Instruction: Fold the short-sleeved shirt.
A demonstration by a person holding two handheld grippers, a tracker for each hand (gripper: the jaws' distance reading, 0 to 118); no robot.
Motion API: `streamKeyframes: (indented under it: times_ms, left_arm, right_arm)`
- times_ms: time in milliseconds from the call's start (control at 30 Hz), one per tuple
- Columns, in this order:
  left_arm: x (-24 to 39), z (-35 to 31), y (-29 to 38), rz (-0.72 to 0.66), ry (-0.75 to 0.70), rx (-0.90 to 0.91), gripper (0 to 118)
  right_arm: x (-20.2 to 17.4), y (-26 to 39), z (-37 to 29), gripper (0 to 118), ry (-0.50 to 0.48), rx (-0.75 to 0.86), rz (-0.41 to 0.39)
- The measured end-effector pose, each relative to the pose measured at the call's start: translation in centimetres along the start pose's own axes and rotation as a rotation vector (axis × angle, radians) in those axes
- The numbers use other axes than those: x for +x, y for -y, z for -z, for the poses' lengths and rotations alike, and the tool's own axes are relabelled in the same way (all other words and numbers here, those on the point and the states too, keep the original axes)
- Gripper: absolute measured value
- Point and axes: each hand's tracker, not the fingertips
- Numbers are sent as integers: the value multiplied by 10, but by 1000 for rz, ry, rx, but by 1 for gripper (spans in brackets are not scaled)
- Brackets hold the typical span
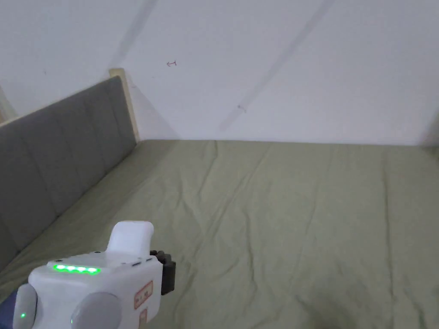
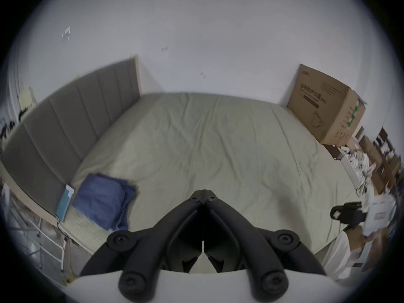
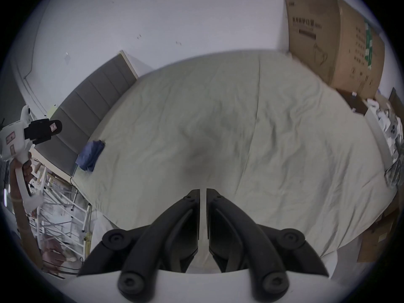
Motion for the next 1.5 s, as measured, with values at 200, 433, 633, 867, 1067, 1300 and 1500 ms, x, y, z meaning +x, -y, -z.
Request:
streamKeyframes:
  times_ms: [200, 433, 633, 867, 1067, 1300, 1500]
  left_arm:
    - [80, -52, 2, 89, -74, 256, 0]
    - [126, -91, 0, 164, -128, 414, 4]
    - [136, -105, -6, 126, -90, 478, 116]
    - [130, -113, -9, -7, -28, 514, 116]
    - [135, -107, -14, 41, -61, 341, 115]
    - [135, -105, -16, -70, -47, 302, 115]
    - [132, -99, -21, -63, -119, 269, 115]
  right_arm:
    - [-29, -24, -53, 6, 21, 286, -77]
    - [-65, -39, -106, 33, 171, 572, -226]
    - [-77, -39, -125, 109, 198, 673, -219]
    - [-75, -43, -131, 110, 229, 728, -172]
    - [-68, -51, -128, 110, 220, 701, -141]
    - [-63, -53, -120, 110, 205, 648, -116]
    - [-59, -55, -112, 110, 183, 614, -117]
